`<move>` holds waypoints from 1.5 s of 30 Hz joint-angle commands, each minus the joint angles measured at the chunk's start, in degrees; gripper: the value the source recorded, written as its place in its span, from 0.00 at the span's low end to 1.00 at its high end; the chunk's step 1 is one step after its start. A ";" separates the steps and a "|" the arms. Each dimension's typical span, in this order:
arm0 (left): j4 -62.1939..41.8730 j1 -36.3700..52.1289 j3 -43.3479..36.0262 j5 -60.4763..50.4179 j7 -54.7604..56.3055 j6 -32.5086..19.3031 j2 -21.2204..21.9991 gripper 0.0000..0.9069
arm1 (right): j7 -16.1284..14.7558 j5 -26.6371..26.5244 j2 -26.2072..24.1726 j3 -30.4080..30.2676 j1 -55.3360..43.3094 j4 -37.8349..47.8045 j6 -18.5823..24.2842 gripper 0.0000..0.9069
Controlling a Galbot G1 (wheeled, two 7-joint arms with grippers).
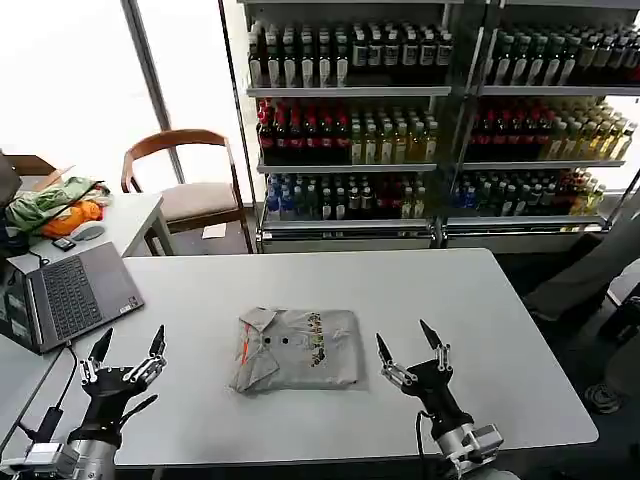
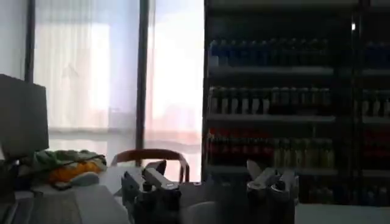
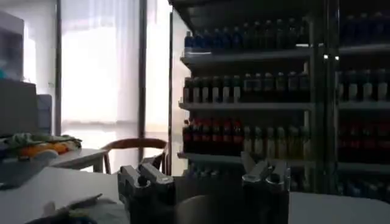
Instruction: Fold and organize the clothes.
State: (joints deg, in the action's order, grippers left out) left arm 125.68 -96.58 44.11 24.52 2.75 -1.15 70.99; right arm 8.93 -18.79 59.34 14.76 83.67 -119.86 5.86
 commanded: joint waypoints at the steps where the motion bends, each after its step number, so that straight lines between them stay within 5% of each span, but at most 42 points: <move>1: -0.89 -4.55 -0.71 -7.71 -2.72 -7.54 2.95 1.00 | -0.93 1.45 0.20 2.68 7.27 -1.73 2.19 1.00; 45: 0.45 -4.52 0.15 -6.84 -2.59 -6.17 2.03 1.00 | -1.16 2.00 -0.57 -0.03 4.25 -0.68 1.48 1.00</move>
State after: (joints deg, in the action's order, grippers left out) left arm 126.17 -101.00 44.15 17.61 0.20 -7.30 73.04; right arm 7.76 -16.79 58.82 14.83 87.97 -120.59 7.60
